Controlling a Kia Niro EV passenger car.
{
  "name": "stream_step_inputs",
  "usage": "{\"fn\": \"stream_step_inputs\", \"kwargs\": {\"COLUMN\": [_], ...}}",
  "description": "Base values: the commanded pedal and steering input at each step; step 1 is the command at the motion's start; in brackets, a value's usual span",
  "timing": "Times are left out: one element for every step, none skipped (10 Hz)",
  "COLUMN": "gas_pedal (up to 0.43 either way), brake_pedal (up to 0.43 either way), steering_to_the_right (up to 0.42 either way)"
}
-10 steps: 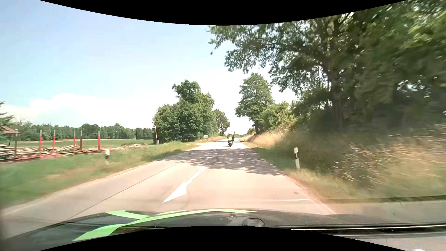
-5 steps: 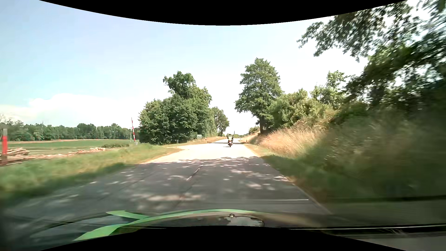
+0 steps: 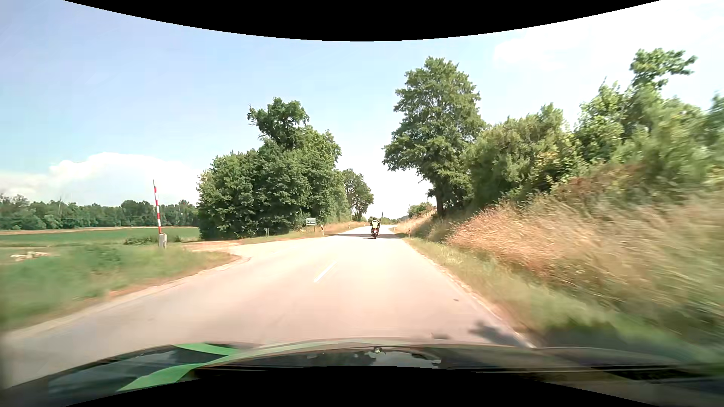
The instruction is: Follow the waypoints while adhering to traffic rules and regulations
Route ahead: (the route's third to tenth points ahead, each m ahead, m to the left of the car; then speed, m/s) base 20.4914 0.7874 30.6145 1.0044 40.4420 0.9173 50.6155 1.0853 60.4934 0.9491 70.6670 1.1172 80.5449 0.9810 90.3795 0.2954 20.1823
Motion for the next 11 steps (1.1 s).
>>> {"fn": "stream_step_inputs", "kwargs": {"gas_pedal": [0.039, 0.047, 0.047, 0.047, 0.059, 0.059, 0.059, 0.067, 0.067, 0.079, 0.079], "brake_pedal": [0.0, 0.0, 0.0, 0.0, 0.0, 0.0, 0.0, 0.0, 0.0, 0.0, 0.0], "steering_to_the_right": [-0.003, -0.003, -0.003, -0.002, -0.002, -0.002, -0.001, -0.002, -0.001, -0.002, -0.002]}}
